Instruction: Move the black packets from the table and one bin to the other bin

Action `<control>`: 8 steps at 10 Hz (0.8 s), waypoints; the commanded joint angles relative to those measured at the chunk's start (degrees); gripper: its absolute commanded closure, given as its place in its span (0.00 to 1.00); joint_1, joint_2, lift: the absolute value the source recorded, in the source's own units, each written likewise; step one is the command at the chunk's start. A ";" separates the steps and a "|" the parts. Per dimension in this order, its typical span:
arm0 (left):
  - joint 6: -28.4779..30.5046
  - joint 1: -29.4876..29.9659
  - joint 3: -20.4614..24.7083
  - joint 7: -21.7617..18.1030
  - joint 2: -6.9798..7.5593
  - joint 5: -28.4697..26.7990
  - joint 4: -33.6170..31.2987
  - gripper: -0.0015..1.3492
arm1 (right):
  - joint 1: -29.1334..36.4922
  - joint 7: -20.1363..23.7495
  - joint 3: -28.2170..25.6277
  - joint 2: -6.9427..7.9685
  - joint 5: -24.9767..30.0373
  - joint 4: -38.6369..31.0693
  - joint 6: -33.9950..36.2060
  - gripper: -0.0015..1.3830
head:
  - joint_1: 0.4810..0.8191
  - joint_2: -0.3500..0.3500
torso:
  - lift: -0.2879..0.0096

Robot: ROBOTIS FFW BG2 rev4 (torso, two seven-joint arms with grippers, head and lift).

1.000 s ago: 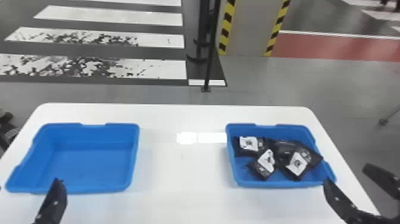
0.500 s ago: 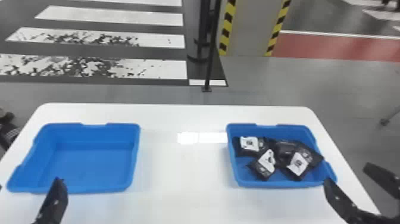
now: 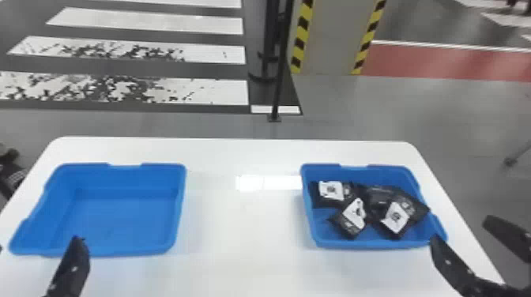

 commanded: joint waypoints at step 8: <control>0.25 -0.70 0.00 -0.79 -0.15 -0.42 0.37 0.09 | 0.10 -0.33 0.23 0.00 0.00 -0.42 0.14 0.15 | 0.63 0.34 | 0.60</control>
